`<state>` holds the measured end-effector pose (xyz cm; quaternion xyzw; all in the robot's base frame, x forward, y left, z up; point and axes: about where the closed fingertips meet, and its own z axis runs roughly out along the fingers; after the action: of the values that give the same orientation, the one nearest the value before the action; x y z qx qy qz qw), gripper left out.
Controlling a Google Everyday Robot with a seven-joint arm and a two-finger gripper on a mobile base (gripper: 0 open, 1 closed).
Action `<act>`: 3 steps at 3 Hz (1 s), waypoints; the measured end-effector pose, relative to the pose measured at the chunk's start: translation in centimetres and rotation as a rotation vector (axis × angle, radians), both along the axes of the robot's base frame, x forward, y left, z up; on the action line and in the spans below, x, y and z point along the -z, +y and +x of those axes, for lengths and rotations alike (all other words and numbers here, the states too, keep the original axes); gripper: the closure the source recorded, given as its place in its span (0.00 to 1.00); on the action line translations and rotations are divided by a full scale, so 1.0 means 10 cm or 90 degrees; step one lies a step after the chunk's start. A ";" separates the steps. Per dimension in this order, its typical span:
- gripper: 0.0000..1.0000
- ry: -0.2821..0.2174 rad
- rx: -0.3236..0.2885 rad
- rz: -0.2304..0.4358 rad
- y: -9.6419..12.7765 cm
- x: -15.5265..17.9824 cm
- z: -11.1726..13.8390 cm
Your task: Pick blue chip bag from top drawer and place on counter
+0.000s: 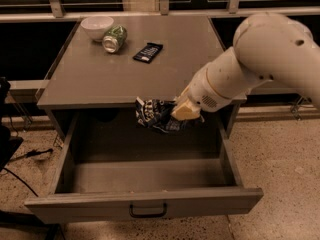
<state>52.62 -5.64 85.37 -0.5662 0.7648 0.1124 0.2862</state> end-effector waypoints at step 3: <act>1.00 -0.078 -0.026 0.002 0.37 -0.54 0.57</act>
Offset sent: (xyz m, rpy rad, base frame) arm 0.0593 0.0324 0.0824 -0.0022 -0.1556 0.0529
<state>58.28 -1.99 90.72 -0.5874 0.7338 0.0843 0.3308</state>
